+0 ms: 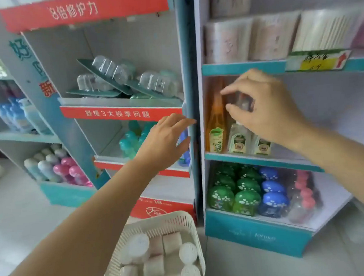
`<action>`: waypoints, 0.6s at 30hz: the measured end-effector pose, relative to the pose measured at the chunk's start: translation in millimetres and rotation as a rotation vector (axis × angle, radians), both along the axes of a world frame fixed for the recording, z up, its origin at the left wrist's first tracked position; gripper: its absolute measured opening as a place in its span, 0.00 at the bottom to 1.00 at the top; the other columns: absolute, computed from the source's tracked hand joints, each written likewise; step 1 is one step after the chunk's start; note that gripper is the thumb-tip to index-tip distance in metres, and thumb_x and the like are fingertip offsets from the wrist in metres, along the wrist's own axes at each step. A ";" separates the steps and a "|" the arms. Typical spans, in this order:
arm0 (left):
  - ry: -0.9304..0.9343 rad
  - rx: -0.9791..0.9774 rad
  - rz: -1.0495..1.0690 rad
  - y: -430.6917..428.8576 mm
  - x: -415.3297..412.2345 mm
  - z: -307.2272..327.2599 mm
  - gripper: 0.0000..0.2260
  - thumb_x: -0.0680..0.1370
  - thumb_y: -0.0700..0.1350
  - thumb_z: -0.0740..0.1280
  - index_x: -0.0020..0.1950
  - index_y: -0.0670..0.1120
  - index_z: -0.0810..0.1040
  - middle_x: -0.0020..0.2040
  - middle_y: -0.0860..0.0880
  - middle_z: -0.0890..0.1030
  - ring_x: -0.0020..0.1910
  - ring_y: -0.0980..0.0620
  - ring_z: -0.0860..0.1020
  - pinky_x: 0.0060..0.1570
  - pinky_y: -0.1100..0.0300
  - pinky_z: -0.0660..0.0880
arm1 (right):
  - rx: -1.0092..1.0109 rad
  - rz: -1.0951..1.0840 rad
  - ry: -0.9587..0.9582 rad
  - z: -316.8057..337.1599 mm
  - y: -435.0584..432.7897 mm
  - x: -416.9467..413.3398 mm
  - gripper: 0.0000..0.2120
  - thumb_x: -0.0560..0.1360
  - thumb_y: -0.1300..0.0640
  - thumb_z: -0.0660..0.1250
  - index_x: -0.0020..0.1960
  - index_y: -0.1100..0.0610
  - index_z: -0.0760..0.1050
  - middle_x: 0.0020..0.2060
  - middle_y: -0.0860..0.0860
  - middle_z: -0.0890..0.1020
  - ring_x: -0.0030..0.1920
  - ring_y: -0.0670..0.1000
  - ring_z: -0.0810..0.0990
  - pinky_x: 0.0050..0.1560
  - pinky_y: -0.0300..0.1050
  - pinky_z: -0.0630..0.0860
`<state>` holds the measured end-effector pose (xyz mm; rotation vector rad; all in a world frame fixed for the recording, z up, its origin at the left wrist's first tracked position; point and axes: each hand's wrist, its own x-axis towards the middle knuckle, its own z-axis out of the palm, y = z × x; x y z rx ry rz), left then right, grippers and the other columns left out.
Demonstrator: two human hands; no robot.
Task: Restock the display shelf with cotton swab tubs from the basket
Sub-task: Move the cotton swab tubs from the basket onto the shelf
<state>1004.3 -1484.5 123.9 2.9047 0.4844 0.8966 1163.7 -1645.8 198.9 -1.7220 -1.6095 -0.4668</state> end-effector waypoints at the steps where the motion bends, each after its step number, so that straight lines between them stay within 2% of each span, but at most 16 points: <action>1: 0.052 -0.068 0.051 6.9 -21.3 -21.8 0.18 0.75 0.44 0.67 0.65 0.45 0.75 0.59 0.44 0.77 0.56 0.41 0.75 0.57 0.49 0.73 | -0.091 0.060 0.051 -23.7 7.4 -12.1 0.12 0.71 0.61 0.70 0.54 0.58 0.81 0.46 0.52 0.77 0.43 0.47 0.72 0.46 0.42 0.69; 3: 0.161 -0.213 0.177 17.7 -64.4 -65.7 0.18 0.76 0.46 0.67 0.65 0.47 0.75 0.60 0.46 0.76 0.58 0.44 0.75 0.60 0.49 0.73 | -0.324 0.138 0.141 -75.4 24.4 -34.3 0.14 0.71 0.60 0.70 0.57 0.56 0.80 0.47 0.52 0.77 0.43 0.49 0.74 0.48 0.46 0.73; 5: 0.245 -0.343 0.277 24.5 -103.8 -106.2 0.18 0.76 0.48 0.67 0.66 0.49 0.74 0.63 0.47 0.76 0.60 0.45 0.74 0.62 0.50 0.71 | -0.560 0.177 0.201 -128.8 42.2 -54.3 0.17 0.72 0.58 0.70 0.61 0.53 0.77 0.51 0.52 0.77 0.49 0.50 0.76 0.54 0.49 0.73; 8: 0.310 -0.496 0.395 29.4 -148.2 -158.4 0.18 0.76 0.48 0.68 0.66 0.49 0.75 0.63 0.49 0.76 0.60 0.47 0.75 0.61 0.56 0.70 | -0.852 0.214 0.267 -205.1 69.2 -79.6 0.22 0.73 0.55 0.68 0.66 0.52 0.72 0.60 0.51 0.75 0.59 0.49 0.74 0.62 0.41 0.68; 11: 0.377 -0.617 0.502 30.6 -183.1 -214.5 0.20 0.75 0.52 0.69 0.66 0.51 0.75 0.63 0.50 0.76 0.60 0.50 0.75 0.59 0.60 0.69 | -1.059 0.202 0.341 -277.5 87.4 -101.9 0.27 0.73 0.56 0.68 0.71 0.54 0.67 0.66 0.51 0.72 0.64 0.50 0.72 0.63 0.39 0.65; 15: 0.438 -0.776 0.590 24.9 -220.8 -284.5 0.23 0.72 0.56 0.71 0.65 0.52 0.75 0.62 0.53 0.77 0.57 0.53 0.77 0.54 0.64 0.69 | -1.289 0.144 0.430 -362.4 100.1 -128.5 0.31 0.73 0.55 0.68 0.74 0.54 0.61 0.70 0.53 0.69 0.66 0.52 0.71 0.64 0.43 0.68; 18: 0.454 -0.823 0.621 24.6 -235.8 -324.5 0.25 0.71 0.55 0.71 0.67 0.52 0.74 0.61 0.51 0.77 0.57 0.52 0.76 0.54 0.62 0.70 | -1.420 0.100 0.473 -414.9 103.8 -142.1 0.35 0.73 0.53 0.69 0.75 0.54 0.58 0.71 0.54 0.67 0.61 0.51 0.74 0.55 0.40 0.74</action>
